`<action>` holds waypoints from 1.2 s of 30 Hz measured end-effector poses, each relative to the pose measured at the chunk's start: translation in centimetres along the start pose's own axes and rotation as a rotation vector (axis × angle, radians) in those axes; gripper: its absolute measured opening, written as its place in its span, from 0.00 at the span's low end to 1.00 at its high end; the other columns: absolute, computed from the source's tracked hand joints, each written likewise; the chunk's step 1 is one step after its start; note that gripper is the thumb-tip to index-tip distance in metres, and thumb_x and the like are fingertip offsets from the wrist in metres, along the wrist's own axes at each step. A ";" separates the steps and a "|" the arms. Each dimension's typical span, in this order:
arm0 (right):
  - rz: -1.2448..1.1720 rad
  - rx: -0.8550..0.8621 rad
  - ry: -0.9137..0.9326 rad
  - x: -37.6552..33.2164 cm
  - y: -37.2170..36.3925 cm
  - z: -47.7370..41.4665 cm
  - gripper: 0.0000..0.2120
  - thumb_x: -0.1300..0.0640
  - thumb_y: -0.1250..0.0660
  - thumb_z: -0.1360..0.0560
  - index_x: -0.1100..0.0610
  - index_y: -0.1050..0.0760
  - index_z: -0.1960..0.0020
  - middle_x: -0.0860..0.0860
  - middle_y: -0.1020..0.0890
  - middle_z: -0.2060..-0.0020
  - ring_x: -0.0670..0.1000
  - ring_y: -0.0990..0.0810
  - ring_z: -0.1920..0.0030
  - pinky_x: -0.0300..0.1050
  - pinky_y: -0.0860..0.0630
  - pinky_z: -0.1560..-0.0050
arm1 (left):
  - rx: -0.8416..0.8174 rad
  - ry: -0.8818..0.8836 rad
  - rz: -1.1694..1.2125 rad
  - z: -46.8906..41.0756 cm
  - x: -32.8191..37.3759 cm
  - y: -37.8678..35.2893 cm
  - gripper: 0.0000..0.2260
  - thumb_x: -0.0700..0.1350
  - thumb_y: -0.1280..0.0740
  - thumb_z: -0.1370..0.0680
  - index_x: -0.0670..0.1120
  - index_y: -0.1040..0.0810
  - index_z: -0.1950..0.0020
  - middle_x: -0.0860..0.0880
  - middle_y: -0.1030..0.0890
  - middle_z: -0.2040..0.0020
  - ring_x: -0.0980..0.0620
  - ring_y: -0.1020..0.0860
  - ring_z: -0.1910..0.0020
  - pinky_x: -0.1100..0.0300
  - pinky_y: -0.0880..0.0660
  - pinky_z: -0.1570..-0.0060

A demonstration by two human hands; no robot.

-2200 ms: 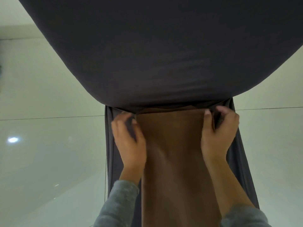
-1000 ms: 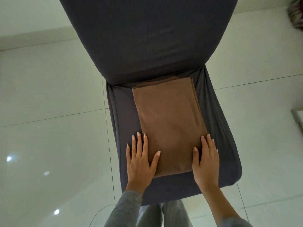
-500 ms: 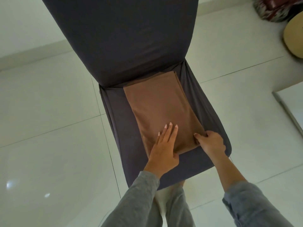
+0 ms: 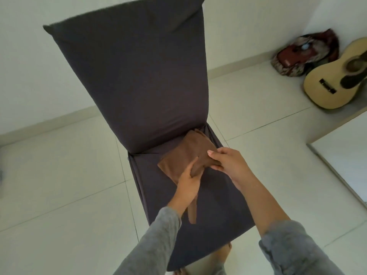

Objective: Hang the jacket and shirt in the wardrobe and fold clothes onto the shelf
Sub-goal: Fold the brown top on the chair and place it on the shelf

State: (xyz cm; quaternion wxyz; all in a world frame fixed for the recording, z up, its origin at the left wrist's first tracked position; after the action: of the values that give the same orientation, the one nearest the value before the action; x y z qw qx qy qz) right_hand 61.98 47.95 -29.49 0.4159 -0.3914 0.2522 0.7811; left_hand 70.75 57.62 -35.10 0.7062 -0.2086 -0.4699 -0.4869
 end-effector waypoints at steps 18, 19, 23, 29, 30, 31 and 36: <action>-1.199 0.032 -0.348 3.8 5.8 15.3 0.39 0.33 0.39 0.29 0.63 0.34 0.33 0.63 0.24 0.38 0.63 0.25 0.38 0.56 0.32 0.34 | -0.198 0.154 0.741 9.1 18.5 -3.8 0.16 0.48 0.35 0.22 0.43 0.25 0.37 0.42 0.17 0.47 0.45 0.19 0.48 0.50 0.22 0.51; -1.337 -0.009 -0.279 3.5 7.2 16.1 0.41 0.31 0.39 0.32 0.62 0.34 0.33 0.63 0.24 0.38 0.63 0.25 0.38 0.57 0.34 0.33 | -0.245 0.155 0.750 10.2 19.6 -5.2 0.14 0.48 0.35 0.21 0.42 0.24 0.40 0.43 0.16 0.50 0.46 0.19 0.49 0.50 0.22 0.49; -1.435 0.105 -0.074 -0.1 11.8 18.8 0.36 0.29 0.42 0.30 0.58 0.27 0.38 0.59 0.19 0.44 0.61 0.19 0.46 0.57 0.30 0.35 | -0.386 0.142 0.786 13.9 22.8 -9.0 0.14 0.49 0.37 0.20 0.41 0.23 0.42 0.42 0.18 0.46 0.46 0.20 0.45 0.49 0.27 0.39; -1.288 0.397 0.143 -3.3 22.5 24.4 0.21 0.48 0.46 0.19 0.58 0.30 0.32 0.57 0.19 0.50 0.56 0.20 0.54 0.45 0.19 0.67 | -0.630 0.081 0.737 20.4 26.7 -16.5 0.17 0.49 0.37 0.21 0.41 0.27 0.36 0.42 0.18 0.44 0.45 0.20 0.44 0.49 0.26 0.41; -1.281 0.439 0.183 -3.9 24.0 25.0 0.19 0.51 0.45 0.19 0.58 0.30 0.32 0.56 0.19 0.51 0.55 0.20 0.56 0.44 0.20 0.68 | -0.657 0.058 0.738 20.9 27.1 -17.2 0.18 0.49 0.37 0.21 0.41 0.28 0.35 0.42 0.18 0.43 0.45 0.20 0.44 0.48 0.26 0.41; -1.292 0.470 0.235 -4.2 26.3 26.6 0.18 0.52 0.44 0.19 0.58 0.30 0.32 0.55 0.19 0.51 0.54 0.20 0.56 0.43 0.20 0.67 | -0.691 0.033 0.733 22.2 27.5 -18.8 0.17 0.49 0.38 0.20 0.41 0.28 0.34 0.42 0.19 0.43 0.45 0.20 0.43 0.48 0.27 0.39; -1.336 0.559 0.474 -5.7 35.8 35.4 0.09 0.55 0.39 0.21 0.58 0.22 0.54 0.52 0.17 0.69 0.49 0.17 0.70 0.40 0.21 0.71 | -0.850 -0.028 0.880 28.0 28.7 -26.6 0.14 0.42 0.40 0.22 0.41 0.24 0.38 0.42 0.20 0.40 0.43 0.22 0.41 0.46 0.28 0.40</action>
State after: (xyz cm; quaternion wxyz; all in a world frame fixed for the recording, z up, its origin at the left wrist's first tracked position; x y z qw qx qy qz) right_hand 19.45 51.98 -2.36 0.8187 -0.4982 0.2327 0.1654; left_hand 36.78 52.95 -1.34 0.6897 -0.6530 -0.1136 -0.2917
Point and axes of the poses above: each hand's wrist, its own z-axis away from the middle knuckle, its own y-axis out of the back of the hand, x = y × z, the point moved 1 cm from there along -z, towards the middle knuckle
